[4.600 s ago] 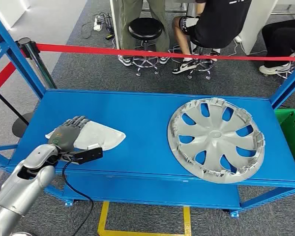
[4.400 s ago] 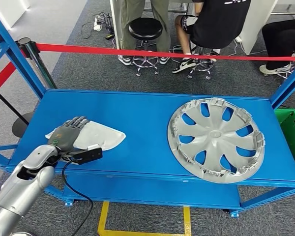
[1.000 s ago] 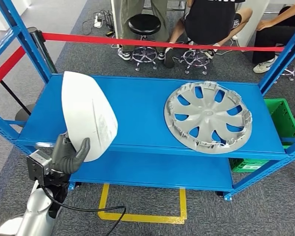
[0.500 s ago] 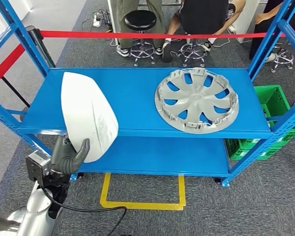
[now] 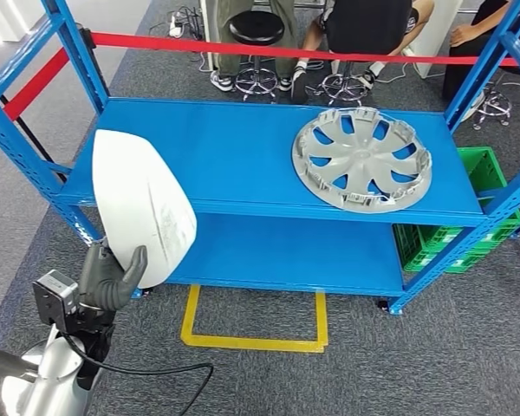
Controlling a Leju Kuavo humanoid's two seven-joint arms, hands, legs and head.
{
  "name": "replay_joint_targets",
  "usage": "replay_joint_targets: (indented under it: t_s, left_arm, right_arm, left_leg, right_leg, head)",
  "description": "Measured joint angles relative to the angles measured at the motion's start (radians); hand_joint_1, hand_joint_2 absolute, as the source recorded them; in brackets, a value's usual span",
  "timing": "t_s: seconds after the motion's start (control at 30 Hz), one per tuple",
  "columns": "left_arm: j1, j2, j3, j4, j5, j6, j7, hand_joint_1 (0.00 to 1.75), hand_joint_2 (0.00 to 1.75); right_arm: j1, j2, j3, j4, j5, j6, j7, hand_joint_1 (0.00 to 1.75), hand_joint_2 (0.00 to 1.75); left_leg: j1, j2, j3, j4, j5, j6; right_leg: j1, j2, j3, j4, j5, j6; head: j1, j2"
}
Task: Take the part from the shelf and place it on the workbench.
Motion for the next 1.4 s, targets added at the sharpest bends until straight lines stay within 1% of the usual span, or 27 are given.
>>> replay_joint_targets:
  t_s: [0.03, 0.07, 0.1, 0.17, 0.23, 0.3, 0.33, 0.4, 0.47, 0.5, 0.53, 0.57, 0.63, 0.7, 0.73, 0.8, 0.87, 0.97, 1.0, 1.03, 1.07, 1.13, 1.2, 1.23, 1.3, 1.37, 1.4]
  left_arm:
    - [0.001, 0.0, 0.002, 0.0, 0.0, -0.001, 0.0, 1.75, 1.75]
    - [0.002, 0.0, 0.003, 0.0, 0.001, -0.001, 0.0, 1.75, 1.75]
    - [0.002, 0.0, 0.004, 0.0, 0.001, -0.001, 0.0, 1.75, 1.75]
    - [0.003, 0.001, 0.007, -0.003, 0.001, -0.002, -0.001, 1.75, 1.75]
    - [0.004, 0.002, 0.012, -0.006, 0.001, -0.007, -0.003, 1.75, 1.75]
    - [0.006, 0.003, 0.019, -0.007, 0.001, -0.016, -0.005, 1.75, 1.75]
    - [0.007, 0.004, 0.022, -0.007, 0.001, -0.021, -0.006, 1.75, 1.75]
    - [0.01, 0.007, 0.028, -0.007, 0.002, -0.026, -0.007, 1.75, 1.75]
    - [0.011, 0.01, 0.03, -0.007, 0.002, -0.028, -0.008, 1.75, 1.75]
    - [0.011, 0.011, 0.031, -0.007, 0.002, -0.028, -0.008, 1.75, 1.75]
    - [0.011, 0.011, 0.032, -0.007, 0.002, -0.029, -0.008, 1.75, 1.75]
    - [0.011, 0.012, 0.033, -0.007, 0.002, -0.029, -0.008, 1.75, 1.75]
    - [0.009, 0.012, 0.037, -0.007, 0.002, -0.029, -0.006, 1.75, 1.75]
    - [0.005, 0.011, 0.041, -0.007, 0.002, -0.027, -0.003, 1.75, 1.75]
    - [0.003, 0.01, 0.042, -0.007, 0.001, -0.025, -0.001, 1.75, 1.75]
    - [0.004, 0.008, 0.045, -0.007, -0.004, -0.016, 0.003, 1.75, 1.75]
    - [0.008, 0.004, 0.046, -0.006, -0.008, -0.009, 0.009, 1.75, 1.75]
    - [0.01, -0.006, 0.046, -0.004, -0.008, -0.002, 0.016, 1.75, 1.75]
    - [0.011, -0.011, 0.046, -0.003, -0.007, 0.002, 0.018, 1.75, 1.75]
    - [0.011, -0.015, 0.046, -0.002, -0.006, 0.007, 0.02, 1.75, 1.75]
    - [0.011, -0.021, 0.045, 0.0, -0.005, 0.014, 0.025, 1.75, 1.75]
    - [0.01, -0.031, 0.044, 0.001, -0.004, 0.033, 0.036, 1.75, 1.75]
    - [0.007, -0.037, 0.041, 0.001, -0.006, 0.059, 0.051, 1.75, 1.75]
    - [0.005, -0.04, 0.039, 0.001, -0.007, 0.074, 0.059, 1.75, 1.75]
    - [0.002, -0.044, 0.036, 0.002, -0.008, 0.112, 0.083, 1.75, 1.75]
    - [0.0, -0.047, 0.035, 0.003, -0.017, 0.166, 0.11, 1.75, 1.75]
    - [-0.002, -0.047, 0.035, 0.004, -0.027, 0.197, 0.118, 1.75, 1.75]
  right_arm:
    - [-0.001, 0.0, 0.0, 0.0, 0.001, 0.0, 0.0, 0.0, 0.0]
    - [-0.002, 0.0, 0.001, 0.0, 0.001, 0.0, 0.0, 0.0, 0.0]
    - [-0.003, 0.0, 0.001, 0.0, 0.001, 0.0, -0.001, 0.0, 0.0]
    - [-0.007, -0.001, 0.002, -0.001, 0.002, 0.0, -0.001, 0.0, 0.0]
    - [-0.01, -0.001, 0.004, -0.002, 0.006, -0.001, -0.003, 0.0, 0.0]
    - [-0.011, -0.001, 0.008, -0.002, 0.01, -0.003, -0.004, 0.0, 0.0]
    - [-0.011, -0.001, 0.01, -0.002, 0.012, -0.005, -0.005, 0.0, 0.0]
    - [-0.011, -0.002, 0.013, -0.002, 0.016, -0.007, -0.006, 0.0, 0.0]
    - [-0.012, -0.002, 0.015, -0.003, 0.018, -0.007, -0.008, 0.0, 0.0]
    - [-0.012, -0.002, 0.016, -0.003, 0.018, -0.007, -0.008, 0.0, 0.0]
    - [-0.012, -0.002, 0.016, -0.003, 0.019, -0.006, -0.008, 0.0, 0.0]
    - [-0.012, -0.002, 0.016, -0.003, 0.018, -0.005, -0.008, 0.0, 0.0]
    - [-0.014, -0.002, 0.016, -0.003, 0.018, -0.002, -0.009, 0.0, 0.0]
    - [-0.016, -0.002, 0.016, -0.003, 0.017, 0.002, -0.011, 0.0, 0.0]
    - [-0.017, -0.002, 0.016, -0.004, 0.018, 0.003, -0.015, 0.0, 0.0]
    - [-0.016, -0.003, 0.016, -0.004, 0.019, 0.004, -0.021, 0.0, 0.0]
    - [-0.011, -0.004, 0.016, -0.003, 0.02, 0.001, -0.023, 0.0, 0.0]
    - [-0.005, -0.005, 0.016, -0.003, 0.019, -0.005, -0.015, 0.0, 0.0]
    - [-0.004, -0.005, 0.016, -0.003, 0.018, -0.006, -0.012, 0.0, 0.0]
    - [-0.004, -0.005, 0.016, -0.003, 0.017, -0.008, -0.007, 0.0, 0.0]
    - [-0.004, -0.006, 0.015, -0.003, 0.016, -0.008, -0.004, 0.0, 0.0]
    - [-0.005, -0.008, 0.015, -0.003, 0.016, -0.01, 0.0, 0.0, 0.0]
    - [-0.008, -0.008, 0.015, -0.003, 0.018, -0.01, -0.002, 0.0, 0.0]
    - [-0.01, -0.008, 0.015, -0.003, 0.019, -0.011, -0.004, 0.0, 0.0]
    - [-0.01, -0.008, 0.015, -0.003, 0.022, -0.014, -0.006, 0.0, 0.0]
    - [-0.009, -0.008, 0.015, -0.003, 0.026, -0.017, -0.004, 0.0, 0.0]
    - [-0.01, -0.008, 0.015, -0.003, 0.028, -0.018, -0.004, 0.0, 0.0]
  left_leg:
    - [-0.002, 0.0, -0.012, 0.003, 0.008, 0.001]
    - [-0.005, 0.0, -0.024, 0.007, 0.015, 0.001]
    - [-0.006, -0.001, -0.035, 0.01, 0.021, 0.0]
    - [-0.009, -0.002, -0.051, 0.014, 0.035, -0.005]
    - [-0.008, -0.001, -0.059, 0.015, 0.051, -0.015]
    - [-0.006, -0.001, -0.067, 0.015, 0.061, -0.026]
    - [-0.006, -0.002, -0.075, 0.024, 0.045, -0.031]
    - [-0.003, -0.004, -0.102, 0.098, -0.038, -0.043]
    - [0.0, -0.004, -0.135, 0.228, -0.124, -0.051]
    - [0.0, -0.004, -0.142, 0.279, -0.135, -0.053]
    - [0.0, -0.004, -0.137, 0.304, -0.12, -0.053]
    - [0.0, -0.004, -0.118, 0.299, -0.086, -0.052]
    - [0.0, -0.008, -0.032, 0.201, -0.035, -0.044]
    - [-0.002, -0.023, 0.074, 0.051, -0.052, -0.033]
    - [-0.003, -0.029, 0.103, 0.001, -0.069, -0.028]
    - [-0.002, -0.021, 0.108, -0.031, -0.076, -0.018]
    - [0.002, -0.004, 0.093, -0.031, -0.061, -0.004]
    - [0.003, 0.02, 0.071, -0.028, -0.039, 0.006]
    - [0.003, 0.03, 0.062, -0.025, -0.033, 0.005]
    - [0.003, 0.04, 0.053, -0.022, -0.028, 0.003]
    - [0.004, 0.05, 0.046, -0.019, -0.024, 0.002]
    - [0.004, 0.069, 0.037, -0.011, -0.021, -0.004]
    - [-0.002, 0.085, 0.031, -0.001, -0.02, -0.014]
    - [-0.005, 0.093, 0.029, 0.001, -0.019, -0.02]
    - [-0.006, 0.109, 0.026, 0.003, -0.017, -0.03]
    - [-0.001, 0.082, 0.013, 0.029, -0.043, -0.042]
    - [0.0, 0.056, -0.005, 0.07, -0.074, -0.046]
  right_leg:
    - [0.001, 0.0, 0.014, 0.013, 0.014, -0.004]
    - [0.003, 0.0, 0.045, -0.009, 0.042, -0.01]
    - [0.005, 0.0, 0.09, -0.062, 0.065, -0.017]
    - [0.011, 0.002, 0.193, -0.205, 0.061, -0.032]
    - [0.016, 0.005, 0.241, -0.289, 0.037, -0.039]
    - [0.016, 0.004, 0.231, -0.303, 0.048, -0.044]
    - [0.014, 0.002, 0.224, -0.305, 0.058, -0.049]
    - [0.01, -0.002, 0.204, -0.309, 0.079, -0.06]
    - [0.01, -0.003, 0.178, -0.307, 0.099, -0.064]
    - [0.01, -0.003, 0.163, -0.305, 0.109, -0.064]
    - [0.01, -0.004, 0.148, -0.302, 0.119, -0.064]
    - [0.011, -0.004, 0.132, -0.298, 0.129, -0.063]
    - [0.011, 0.0, 0.103, -0.292, 0.149, -0.06]
    - [0.013, 0.009, 0.083, -0.287, 0.166, -0.051]
    - [0.014, 0.014, 0.075, -0.286, 0.176, -0.046]
    - [0.015, 0.021, 0.06, -0.285, 0.197, -0.036]
    - [0.012, 0.02, 0.039, -0.253, 0.171, -0.023]
    - [0.005, 0.007, -0.022, -0.066, 0.053, -0.004]
    - [0.003, 0.005, -0.033, -0.013, 0.028, 0.001]
    - [0.0, 0.003, -0.026, 0.005, 0.019, 0.005]
    - [-0.002, -0.001, 0.003, -0.021, 0.029, 0.007]
    - [-0.004, -0.034, 0.104, -0.159, 0.064, 0.012]
    - [-0.002, -0.066, 0.17, -0.263, 0.08, 0.002]
    - [0.0, -0.071, 0.175, -0.277, 0.078, -0.007]
    - [0.002, -0.048, 0.165, -0.275, 0.086, -0.027]
    - [0.001, -0.027, 0.155, -0.276, 0.096, -0.044]
    - [-0.001, -0.016, 0.149, -0.278, 0.103, -0.051]
  head:
    - [0.0, 0.0]
    - [0.0, 0.0]
    - [0.0, 0.0]
    - [-0.001, 0.0]
    - [-0.001, 0.0]
    - [0.0, 0.0]
    - [0.0, 0.0]
    - [-0.003, 0.0]
    - [-0.006, 0.0]
    - [-0.006, 0.0]
    - [-0.006, 0.0]
    - [-0.006, 0.0]
    - [-0.007, 0.0]
    - [-0.006, 0.0]
    - [-0.005, 0.0]
    - [-0.005, 0.0]
    - [-0.002, 0.0]
    - [0.004, 0.0]
    - [0.004, 0.0]
    - [0.004, 0.0]
    - [0.004, 0.0]
    - [0.004, 0.0]
    - [0.004, 0.0]
    - [0.002, 0.0]
    - [-0.002, 0.0]
    - [-0.004, 0.0]
    - [-0.005, 0.0]
